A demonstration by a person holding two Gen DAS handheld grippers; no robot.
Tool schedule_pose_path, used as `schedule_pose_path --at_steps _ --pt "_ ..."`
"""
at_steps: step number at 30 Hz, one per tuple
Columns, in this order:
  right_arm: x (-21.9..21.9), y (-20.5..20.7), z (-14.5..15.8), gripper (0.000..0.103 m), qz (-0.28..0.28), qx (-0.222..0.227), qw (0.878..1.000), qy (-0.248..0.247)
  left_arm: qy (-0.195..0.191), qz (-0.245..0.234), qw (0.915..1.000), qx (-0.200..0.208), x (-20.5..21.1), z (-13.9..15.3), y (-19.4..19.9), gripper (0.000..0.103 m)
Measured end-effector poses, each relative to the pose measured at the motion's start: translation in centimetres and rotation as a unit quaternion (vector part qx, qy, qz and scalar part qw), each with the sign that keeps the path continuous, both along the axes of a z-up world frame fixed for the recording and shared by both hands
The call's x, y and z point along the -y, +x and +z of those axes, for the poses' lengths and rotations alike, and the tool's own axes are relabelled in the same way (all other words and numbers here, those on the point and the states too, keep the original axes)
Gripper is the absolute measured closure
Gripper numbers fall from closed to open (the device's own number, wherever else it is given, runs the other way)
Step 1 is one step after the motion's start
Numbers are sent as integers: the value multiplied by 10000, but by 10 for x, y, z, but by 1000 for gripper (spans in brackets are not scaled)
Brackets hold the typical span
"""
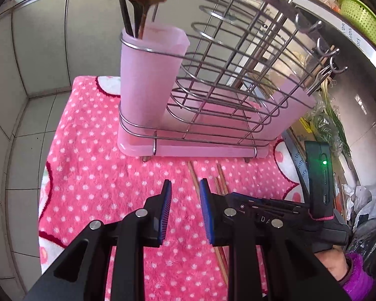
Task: Organize utensils
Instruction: 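Lower both tools to the cloth and grasp a wooden chopstick with each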
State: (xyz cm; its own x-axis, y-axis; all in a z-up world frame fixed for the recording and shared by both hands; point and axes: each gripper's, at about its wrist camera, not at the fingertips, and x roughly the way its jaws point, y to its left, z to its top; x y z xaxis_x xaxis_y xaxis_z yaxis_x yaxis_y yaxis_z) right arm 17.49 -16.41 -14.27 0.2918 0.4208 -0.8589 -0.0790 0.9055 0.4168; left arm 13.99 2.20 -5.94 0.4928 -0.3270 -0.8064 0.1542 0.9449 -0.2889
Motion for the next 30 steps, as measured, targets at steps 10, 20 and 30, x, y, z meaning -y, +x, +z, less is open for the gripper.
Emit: schedule_pose_path --at_steps 10,20,30 --pt "32 -20 10 96 -322 75 9995 -7 264 -70 9978 -611 38 -29 26 81" --pt "63 -34 12 95 -292 27 9996 -60 785 296 9890 -1217 61 -68 57 84" --pt "71 -38 17 93 -129 7 9999 -78 1143 232 9881 -1007 85 -74 60 98"
